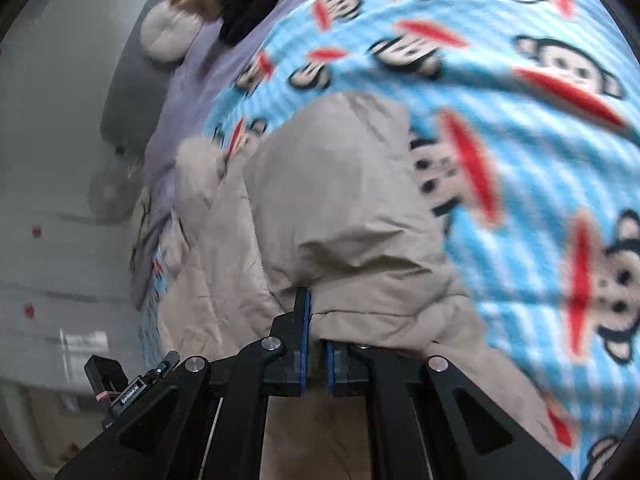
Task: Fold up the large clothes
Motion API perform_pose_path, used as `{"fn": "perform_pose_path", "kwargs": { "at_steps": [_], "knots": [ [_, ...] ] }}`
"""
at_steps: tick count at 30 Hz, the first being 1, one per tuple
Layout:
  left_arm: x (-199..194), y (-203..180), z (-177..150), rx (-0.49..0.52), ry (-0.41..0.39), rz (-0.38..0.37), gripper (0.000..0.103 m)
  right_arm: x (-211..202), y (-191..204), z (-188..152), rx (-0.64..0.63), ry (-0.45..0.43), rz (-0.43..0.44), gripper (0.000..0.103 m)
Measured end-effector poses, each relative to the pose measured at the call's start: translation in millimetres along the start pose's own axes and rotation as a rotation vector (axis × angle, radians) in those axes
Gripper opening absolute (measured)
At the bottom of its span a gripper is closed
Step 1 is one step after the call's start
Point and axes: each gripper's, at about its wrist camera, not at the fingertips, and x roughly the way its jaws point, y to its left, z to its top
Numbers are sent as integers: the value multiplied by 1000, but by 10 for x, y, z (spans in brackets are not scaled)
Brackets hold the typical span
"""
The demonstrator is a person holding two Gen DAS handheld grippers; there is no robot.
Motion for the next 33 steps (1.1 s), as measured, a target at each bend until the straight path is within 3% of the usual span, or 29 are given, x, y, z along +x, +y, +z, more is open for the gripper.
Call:
{"fn": "perform_pose_path", "kwargs": {
  "at_steps": [5, 11, 15, 18, 21, 22, 24, 26, 27, 28, 30, 33],
  "knots": [
    [-6, 124, -108, -16, 4, 23, 18, 213, 52, -103, 6, 52, -15, 7],
    [-396, 99, -68, 40, -71, 150, 18, 5, -7, -171, -14, 53, -24, 7],
    [-628, -22, 51, 79, -116, 129, 18, 28, -1, -132, -19, 52, -17, 8],
    [-442, -234, 112, 141, -91, 125, 18, 58, 11, -147, -19, 52, -13, 11],
    [-3, -363, 93, 205, -34, 225, 18, 52, 77, -202, -29, 71, -38, 13],
    [164, -315, 74, 208, -9, 258, 18, 14, 142, -240, -58, 106, -61, 18],
    [311, -201, 42, 176, 12, 249, 18, -135, 307, -323, -138, 149, -52, 23],
    [316, -159, 33, 166, -4, 230, 18, -379, 492, -374, -243, 123, -8, 46],
    [315, -156, 35, 167, -5, 229, 18, -492, 544, -368, -278, 90, 3, 67],
    [321, -160, 37, 171, -3, 231, 18, -672, 578, -308, -310, 7, 7, 73],
    [338, -177, 40, 185, 1, 242, 18, -821, 479, -73, -271, -104, -23, 73],
    [344, -186, 45, 190, 4, 248, 18, -679, 13, 343, -35, -123, -33, 73]
  ]
}}
